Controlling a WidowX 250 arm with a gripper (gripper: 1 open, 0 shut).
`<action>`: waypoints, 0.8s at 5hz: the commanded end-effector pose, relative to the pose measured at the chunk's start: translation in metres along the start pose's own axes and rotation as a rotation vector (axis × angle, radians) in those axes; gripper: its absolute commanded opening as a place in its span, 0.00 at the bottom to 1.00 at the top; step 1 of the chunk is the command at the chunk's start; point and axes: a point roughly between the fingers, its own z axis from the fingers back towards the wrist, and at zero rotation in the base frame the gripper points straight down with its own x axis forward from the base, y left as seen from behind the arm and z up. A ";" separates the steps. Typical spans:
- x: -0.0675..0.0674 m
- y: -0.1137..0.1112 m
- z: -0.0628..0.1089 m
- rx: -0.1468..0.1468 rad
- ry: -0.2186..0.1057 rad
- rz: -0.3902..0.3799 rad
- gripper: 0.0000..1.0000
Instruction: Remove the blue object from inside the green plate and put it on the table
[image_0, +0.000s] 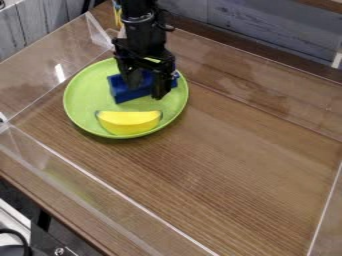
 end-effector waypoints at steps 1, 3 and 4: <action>0.006 0.004 0.001 0.014 -0.027 0.004 0.00; 0.008 -0.001 0.005 0.017 -0.029 -0.003 0.00; 0.009 -0.005 0.010 0.021 -0.030 -0.011 0.00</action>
